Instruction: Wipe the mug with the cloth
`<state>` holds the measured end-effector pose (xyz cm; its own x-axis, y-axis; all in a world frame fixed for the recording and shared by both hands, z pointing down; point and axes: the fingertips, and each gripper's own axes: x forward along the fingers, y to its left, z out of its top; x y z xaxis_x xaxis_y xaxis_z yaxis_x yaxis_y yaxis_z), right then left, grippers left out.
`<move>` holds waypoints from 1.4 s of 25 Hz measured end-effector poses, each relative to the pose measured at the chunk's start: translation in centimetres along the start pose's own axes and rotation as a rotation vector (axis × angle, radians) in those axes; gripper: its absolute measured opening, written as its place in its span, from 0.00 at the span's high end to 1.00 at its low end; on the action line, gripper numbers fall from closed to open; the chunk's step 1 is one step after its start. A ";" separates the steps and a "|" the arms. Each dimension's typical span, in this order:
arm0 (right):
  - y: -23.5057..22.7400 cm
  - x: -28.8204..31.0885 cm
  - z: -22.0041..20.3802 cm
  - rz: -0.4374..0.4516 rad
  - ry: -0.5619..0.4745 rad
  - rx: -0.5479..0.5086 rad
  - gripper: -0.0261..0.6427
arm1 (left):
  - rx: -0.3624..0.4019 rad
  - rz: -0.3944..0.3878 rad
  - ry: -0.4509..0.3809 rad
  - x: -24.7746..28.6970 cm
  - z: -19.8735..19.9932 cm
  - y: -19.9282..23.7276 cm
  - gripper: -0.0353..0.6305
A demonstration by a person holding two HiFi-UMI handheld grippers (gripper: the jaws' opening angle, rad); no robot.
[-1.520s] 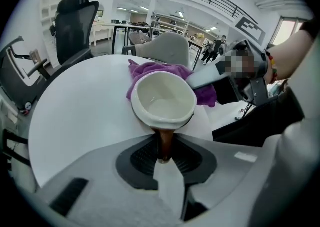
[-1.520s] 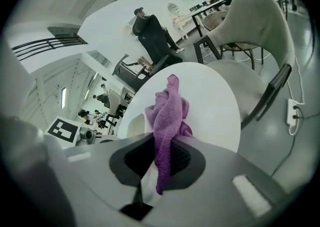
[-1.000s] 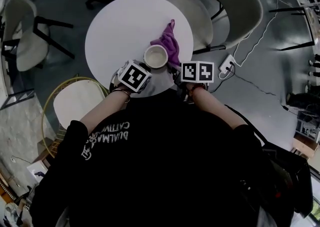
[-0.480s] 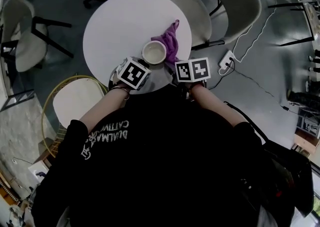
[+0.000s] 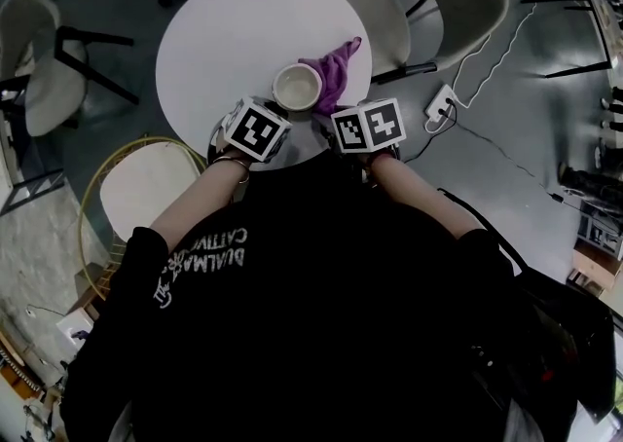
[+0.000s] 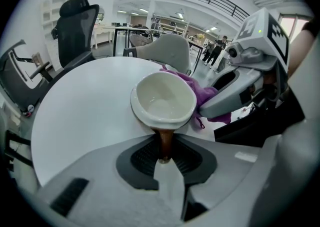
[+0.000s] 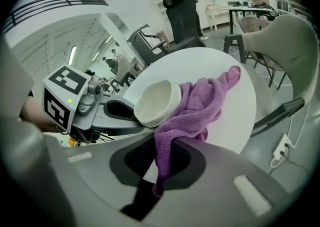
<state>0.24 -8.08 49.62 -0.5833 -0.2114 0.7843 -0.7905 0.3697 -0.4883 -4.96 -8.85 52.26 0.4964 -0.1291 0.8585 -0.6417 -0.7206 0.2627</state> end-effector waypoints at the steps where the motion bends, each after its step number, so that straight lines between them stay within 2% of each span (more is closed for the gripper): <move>1: 0.2 0.1 -0.1 0.002 0.005 -0.004 0.92 | -0.001 0.001 0.004 0.0 -0.1 0.0 0.85; 7: 0.9 0.3 -0.2 0.016 0.015 -0.028 0.92 | -0.018 -0.003 0.039 -0.3 -1.0 0.1 0.85; 16: 2.1 1.0 0.1 0.022 0.038 -0.029 0.92 | -0.021 -0.010 0.032 -0.5 -1.2 0.4 0.85; 20: 3.0 1.7 -0.2 0.016 0.051 -0.035 0.92 | -0.001 -0.017 0.022 -0.8 -1.0 0.8 0.85; 23: 3.6 2.1 -0.5 0.012 0.056 -0.039 0.92 | 0.005 -0.023 0.044 -0.9 -1.6 1.0 0.86; 29: 5.4 3.3 -1.1 0.028 0.070 -0.060 0.92 | 0.013 -0.033 0.037 -0.9 -1.8 1.1 0.86; 33: 6.7 4.1 -1.4 0.062 0.067 -0.081 0.92 | 0.033 -0.030 -0.030 -0.9 -0.9 1.6 0.86; 35: 7.3 4.5 -1.6 0.079 0.070 -0.095 0.92 | 0.029 -0.041 -0.011 -0.9 -1.6 1.4 0.86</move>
<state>-7.79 -4.88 50.19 -0.6257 -0.1159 0.7714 -0.7197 0.4674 -0.5135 -7.25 -8.66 52.51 0.5283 -0.1063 0.8424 -0.6035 -0.7449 0.2845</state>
